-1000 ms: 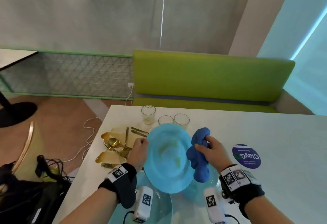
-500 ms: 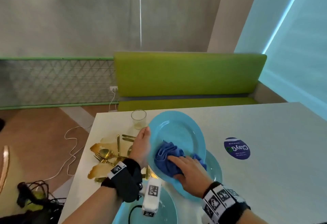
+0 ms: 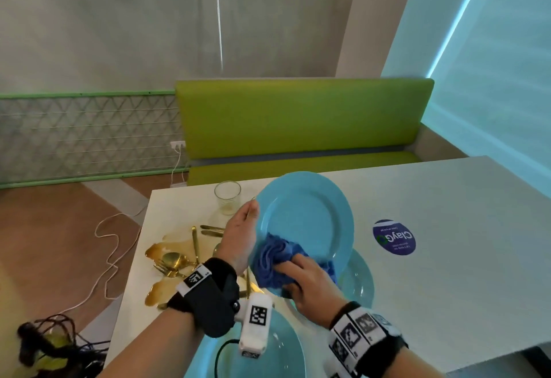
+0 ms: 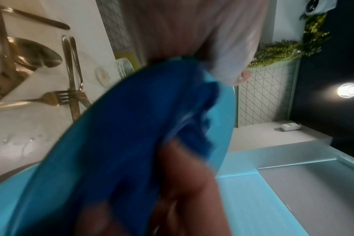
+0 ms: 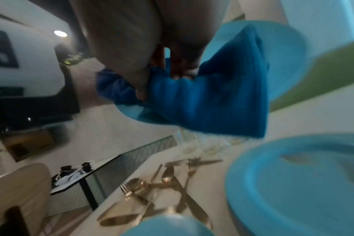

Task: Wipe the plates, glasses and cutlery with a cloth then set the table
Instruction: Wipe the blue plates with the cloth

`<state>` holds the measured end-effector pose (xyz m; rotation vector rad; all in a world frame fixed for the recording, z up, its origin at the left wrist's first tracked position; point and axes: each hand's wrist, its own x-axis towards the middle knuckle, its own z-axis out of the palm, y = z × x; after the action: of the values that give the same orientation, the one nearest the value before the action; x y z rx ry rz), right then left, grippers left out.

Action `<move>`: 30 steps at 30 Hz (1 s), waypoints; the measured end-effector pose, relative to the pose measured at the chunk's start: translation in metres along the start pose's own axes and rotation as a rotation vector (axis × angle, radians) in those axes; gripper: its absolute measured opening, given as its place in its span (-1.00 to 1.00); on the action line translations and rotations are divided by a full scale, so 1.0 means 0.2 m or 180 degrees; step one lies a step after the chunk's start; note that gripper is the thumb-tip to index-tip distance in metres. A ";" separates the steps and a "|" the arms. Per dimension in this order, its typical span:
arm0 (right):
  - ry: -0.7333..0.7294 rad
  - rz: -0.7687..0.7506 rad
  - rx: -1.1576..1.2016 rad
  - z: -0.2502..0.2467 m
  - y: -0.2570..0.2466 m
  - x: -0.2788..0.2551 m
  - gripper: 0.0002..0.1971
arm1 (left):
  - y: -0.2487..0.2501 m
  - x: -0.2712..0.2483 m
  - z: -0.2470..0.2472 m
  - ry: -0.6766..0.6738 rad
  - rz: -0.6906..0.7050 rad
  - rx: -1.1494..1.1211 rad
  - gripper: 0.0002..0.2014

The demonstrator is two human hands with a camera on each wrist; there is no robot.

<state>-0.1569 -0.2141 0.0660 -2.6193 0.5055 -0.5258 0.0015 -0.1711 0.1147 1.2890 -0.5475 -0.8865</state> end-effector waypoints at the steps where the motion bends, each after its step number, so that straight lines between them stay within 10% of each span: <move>1: -0.0093 0.0104 0.0068 0.00 0.04 -0.03 -0.52 | 0.00 0.00 -0.02 -0.0006 -0.0009 -0.0014 -0.73; 6: 0.0774 0.1272 0.0157 -0.20 0.26 0.07 -0.53 | 0.02 -0.04 -0.03 -0.0264 -0.0056 0.0083 -0.73; 10: 0.1236 0.1234 0.0246 -0.23 0.13 0.23 -0.53 | 0.04 -0.06 0.04 -0.0434 0.0066 0.0166 -0.74; 18: 0.0074 0.0556 0.0360 0.01 0.09 -0.11 -0.38 | 0.09 -0.04 0.00 -0.0506 0.0337 0.0027 -0.74; 23: 0.1309 0.1655 0.0210 -0.28 0.27 0.07 -0.52 | 0.06 -0.07 0.01 -0.0542 0.0143 0.0098 -0.74; 30: 0.0826 0.0449 0.0316 -0.07 -0.02 0.05 -0.54 | 0.01 -0.06 0.14 -0.0372 0.0193 0.0029 -0.72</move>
<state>-0.1524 -0.2190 0.0822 -2.4120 0.7199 -0.8268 -0.0261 -0.1768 0.1245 1.2280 -0.6799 -0.9136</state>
